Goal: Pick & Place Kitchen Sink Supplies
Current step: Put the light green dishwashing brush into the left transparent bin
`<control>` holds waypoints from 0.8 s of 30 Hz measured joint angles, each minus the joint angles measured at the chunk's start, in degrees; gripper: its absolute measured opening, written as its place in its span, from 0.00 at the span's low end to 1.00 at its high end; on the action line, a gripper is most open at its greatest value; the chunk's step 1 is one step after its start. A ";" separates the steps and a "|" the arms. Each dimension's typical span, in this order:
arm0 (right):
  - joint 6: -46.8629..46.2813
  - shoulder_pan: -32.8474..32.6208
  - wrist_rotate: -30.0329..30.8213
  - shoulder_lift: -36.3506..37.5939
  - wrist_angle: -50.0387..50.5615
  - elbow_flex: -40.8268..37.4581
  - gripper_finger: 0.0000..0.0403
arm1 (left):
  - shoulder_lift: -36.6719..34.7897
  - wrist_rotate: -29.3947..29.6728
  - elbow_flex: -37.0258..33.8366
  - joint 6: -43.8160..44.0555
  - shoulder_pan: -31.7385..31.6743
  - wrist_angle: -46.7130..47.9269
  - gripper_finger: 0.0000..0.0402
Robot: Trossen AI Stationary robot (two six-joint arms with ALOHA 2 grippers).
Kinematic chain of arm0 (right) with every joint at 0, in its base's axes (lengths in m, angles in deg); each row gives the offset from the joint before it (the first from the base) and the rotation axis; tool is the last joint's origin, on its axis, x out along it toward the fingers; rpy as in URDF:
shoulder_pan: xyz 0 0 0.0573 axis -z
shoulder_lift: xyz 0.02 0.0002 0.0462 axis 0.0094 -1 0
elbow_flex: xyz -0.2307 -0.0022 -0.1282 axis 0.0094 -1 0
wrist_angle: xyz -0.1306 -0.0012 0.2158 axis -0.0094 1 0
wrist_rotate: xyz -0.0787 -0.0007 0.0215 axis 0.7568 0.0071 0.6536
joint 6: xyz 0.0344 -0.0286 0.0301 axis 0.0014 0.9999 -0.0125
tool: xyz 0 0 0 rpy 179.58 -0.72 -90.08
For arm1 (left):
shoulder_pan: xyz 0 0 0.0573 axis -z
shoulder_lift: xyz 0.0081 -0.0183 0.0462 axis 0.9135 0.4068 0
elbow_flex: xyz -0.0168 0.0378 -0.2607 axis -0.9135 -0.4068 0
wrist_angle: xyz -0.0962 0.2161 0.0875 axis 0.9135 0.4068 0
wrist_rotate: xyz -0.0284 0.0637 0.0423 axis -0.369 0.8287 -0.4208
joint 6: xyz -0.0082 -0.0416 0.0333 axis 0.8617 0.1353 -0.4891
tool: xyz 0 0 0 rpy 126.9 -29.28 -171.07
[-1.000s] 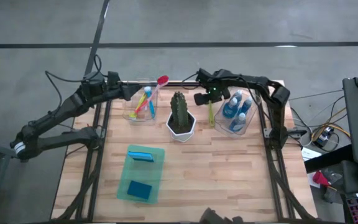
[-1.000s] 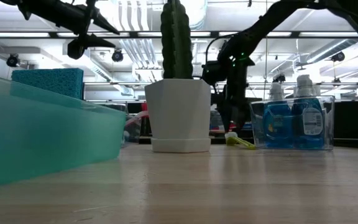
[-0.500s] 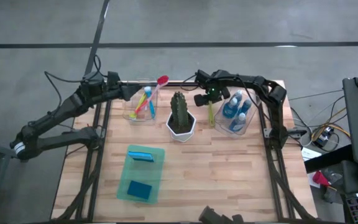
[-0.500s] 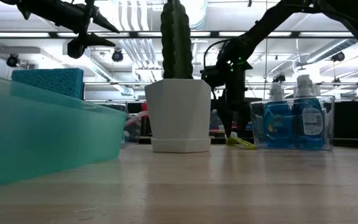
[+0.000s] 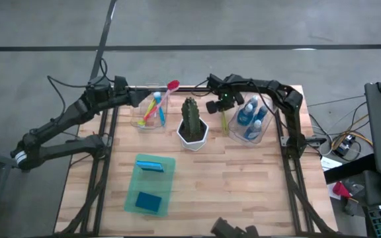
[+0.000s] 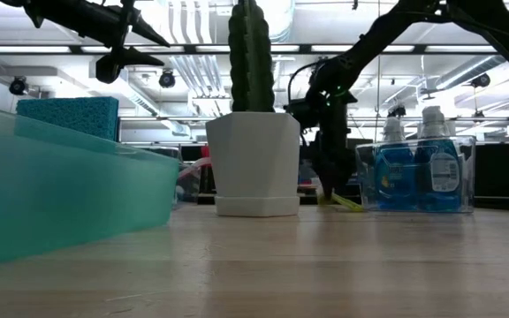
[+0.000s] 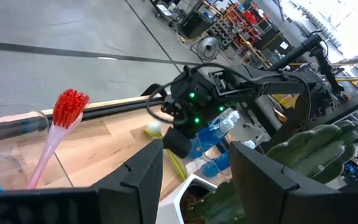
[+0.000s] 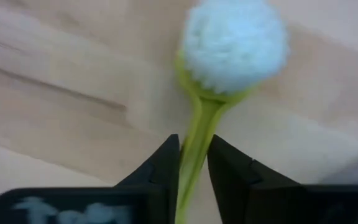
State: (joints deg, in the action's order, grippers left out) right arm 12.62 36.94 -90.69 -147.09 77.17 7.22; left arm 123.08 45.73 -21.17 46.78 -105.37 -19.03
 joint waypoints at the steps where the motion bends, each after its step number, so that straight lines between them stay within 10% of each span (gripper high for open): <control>1: 0.17 0.02 -0.13 0.12 -0.63 0.47 0.17 | 0.00 -0.02 0.00 0.00 0.00 -0.01 0.44; 24: 3.52 -0.30 2.25 0.97 0.27 33.56 0.12 | 0.00 -1.01 0.00 0.13 0.00 0.01 0.44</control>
State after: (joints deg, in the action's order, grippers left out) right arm 16.14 36.64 -88.43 -146.12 77.44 40.78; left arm 123.08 44.73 -21.17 46.91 -105.37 -19.02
